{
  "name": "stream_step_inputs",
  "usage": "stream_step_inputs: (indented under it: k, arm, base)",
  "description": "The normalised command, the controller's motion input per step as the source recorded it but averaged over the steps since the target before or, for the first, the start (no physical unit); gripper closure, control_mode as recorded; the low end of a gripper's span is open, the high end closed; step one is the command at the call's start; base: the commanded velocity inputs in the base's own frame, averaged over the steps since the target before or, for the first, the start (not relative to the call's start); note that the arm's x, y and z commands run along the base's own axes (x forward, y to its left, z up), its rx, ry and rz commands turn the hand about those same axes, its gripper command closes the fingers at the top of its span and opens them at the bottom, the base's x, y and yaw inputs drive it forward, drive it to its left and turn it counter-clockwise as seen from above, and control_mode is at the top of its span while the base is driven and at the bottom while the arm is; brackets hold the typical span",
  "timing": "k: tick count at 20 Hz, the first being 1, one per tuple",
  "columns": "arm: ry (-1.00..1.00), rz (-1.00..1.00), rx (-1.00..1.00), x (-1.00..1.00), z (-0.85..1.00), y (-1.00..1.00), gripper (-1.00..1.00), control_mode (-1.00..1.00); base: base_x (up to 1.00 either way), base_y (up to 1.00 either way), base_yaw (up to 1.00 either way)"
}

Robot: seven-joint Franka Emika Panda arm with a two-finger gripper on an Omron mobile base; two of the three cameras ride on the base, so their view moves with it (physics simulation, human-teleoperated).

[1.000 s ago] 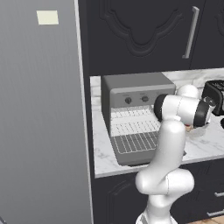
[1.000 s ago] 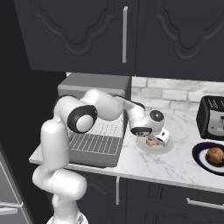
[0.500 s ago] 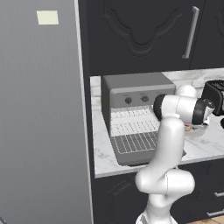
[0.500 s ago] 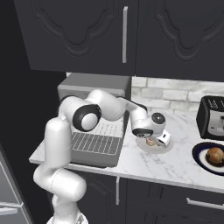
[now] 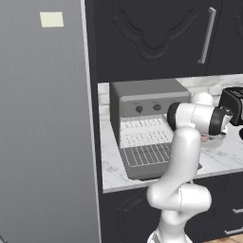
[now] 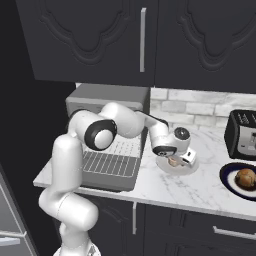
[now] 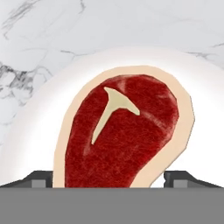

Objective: Open the toaster oven door. Place the bread on the top rack in the toaster oven and place the steak on the bottom rack.

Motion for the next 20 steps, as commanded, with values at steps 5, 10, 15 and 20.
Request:
stream_step_inputs:
  k: [5, 10, 15, 20]
  arm:
    - [0.03, 0.0, -0.02, -0.05, 0.02, 0.01, 1.0, -1.0]
    - [-0.05, 0.0, 0.0, -0.38, 0.71, 0.0, 1.0, -1.0]
    - [-0.13, 0.0, -0.01, -0.69, 0.88, 0.0, 1.0, -1.0]
    - [-0.09, 0.0, -0.08, -0.88, 0.62, 0.0, 1.0, -1.0]
  base:
    - [0.0, 0.0, 0.0]
    - [0.0, 0.0, 0.0]
    - [0.0, 0.0, 0.0]
    - [0.0, 0.0, 0.0]
